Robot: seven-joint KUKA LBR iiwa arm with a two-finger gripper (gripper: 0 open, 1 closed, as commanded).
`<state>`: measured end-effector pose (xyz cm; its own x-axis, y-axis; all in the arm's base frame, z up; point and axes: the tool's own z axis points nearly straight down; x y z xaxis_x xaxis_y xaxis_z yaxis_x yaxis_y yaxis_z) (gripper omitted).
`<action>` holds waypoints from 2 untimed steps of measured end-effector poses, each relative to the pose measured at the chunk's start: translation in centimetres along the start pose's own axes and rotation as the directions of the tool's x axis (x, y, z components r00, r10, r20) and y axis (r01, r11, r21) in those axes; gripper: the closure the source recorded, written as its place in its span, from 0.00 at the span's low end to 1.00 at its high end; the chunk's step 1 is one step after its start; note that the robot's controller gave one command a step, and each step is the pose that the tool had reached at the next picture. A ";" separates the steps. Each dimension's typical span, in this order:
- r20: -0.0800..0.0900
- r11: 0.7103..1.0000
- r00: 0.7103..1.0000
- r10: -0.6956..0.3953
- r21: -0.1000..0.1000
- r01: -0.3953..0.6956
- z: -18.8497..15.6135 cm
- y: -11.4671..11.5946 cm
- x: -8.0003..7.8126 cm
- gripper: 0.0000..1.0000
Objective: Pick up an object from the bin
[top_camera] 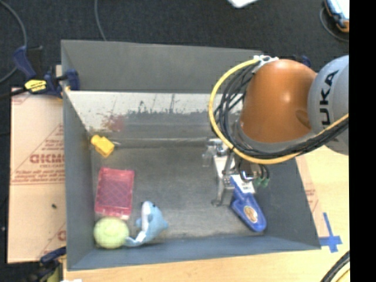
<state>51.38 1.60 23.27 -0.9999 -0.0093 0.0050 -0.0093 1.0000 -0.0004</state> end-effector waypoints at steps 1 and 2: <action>0.009 1.000 1.000 0.001 0.000 -0.001 -0.5 0.0 -0.1 0.00; -0.001 0.938 0.938 0.347 0.002 -0.347 7.4 -8.1 1.6 0.00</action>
Offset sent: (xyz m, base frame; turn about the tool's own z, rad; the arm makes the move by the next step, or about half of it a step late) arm -0.0155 -0.0791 -0.0727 0.3552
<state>49.79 -6.52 15.91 -0.9409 0.3386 0.0058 0.3386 0.9409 -0.0039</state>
